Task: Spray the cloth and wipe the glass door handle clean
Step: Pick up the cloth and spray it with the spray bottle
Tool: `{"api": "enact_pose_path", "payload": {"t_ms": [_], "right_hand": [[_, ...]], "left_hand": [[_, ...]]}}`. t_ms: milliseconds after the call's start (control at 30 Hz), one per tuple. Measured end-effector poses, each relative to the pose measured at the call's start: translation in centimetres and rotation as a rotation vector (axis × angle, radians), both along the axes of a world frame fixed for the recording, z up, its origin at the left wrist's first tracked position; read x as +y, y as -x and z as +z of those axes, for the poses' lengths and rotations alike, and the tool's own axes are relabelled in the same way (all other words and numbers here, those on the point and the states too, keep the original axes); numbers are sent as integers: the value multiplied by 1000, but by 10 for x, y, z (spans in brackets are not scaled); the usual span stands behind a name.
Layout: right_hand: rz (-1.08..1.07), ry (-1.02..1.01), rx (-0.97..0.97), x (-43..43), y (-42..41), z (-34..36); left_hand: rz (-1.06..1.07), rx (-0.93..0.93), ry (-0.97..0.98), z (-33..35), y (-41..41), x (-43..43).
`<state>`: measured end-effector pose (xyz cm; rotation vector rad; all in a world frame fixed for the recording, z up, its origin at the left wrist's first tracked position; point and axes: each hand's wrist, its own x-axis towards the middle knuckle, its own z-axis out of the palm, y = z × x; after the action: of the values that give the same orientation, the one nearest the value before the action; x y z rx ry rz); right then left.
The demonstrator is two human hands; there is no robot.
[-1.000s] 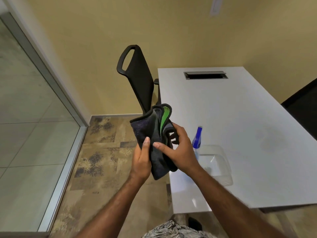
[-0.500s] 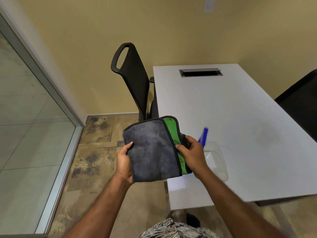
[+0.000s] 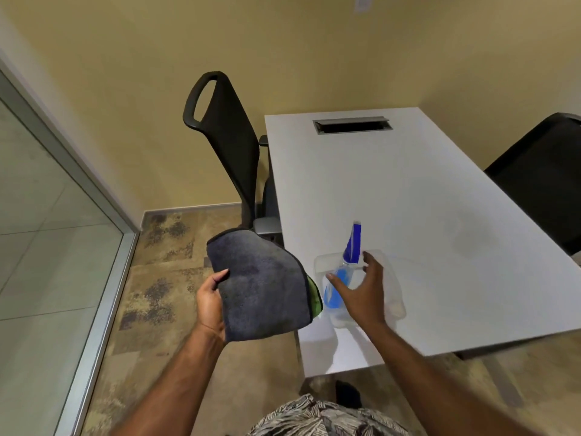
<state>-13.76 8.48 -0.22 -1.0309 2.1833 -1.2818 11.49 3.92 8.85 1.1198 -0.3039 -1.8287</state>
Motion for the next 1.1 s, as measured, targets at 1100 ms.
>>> {"api": "enact_pose_path", "payload": {"t_ms": [1100], "right_hand": [[424, 278, 298, 27, -54, -1]], "left_hand": [[-189, -7, 8, 1, -7, -5]]}}
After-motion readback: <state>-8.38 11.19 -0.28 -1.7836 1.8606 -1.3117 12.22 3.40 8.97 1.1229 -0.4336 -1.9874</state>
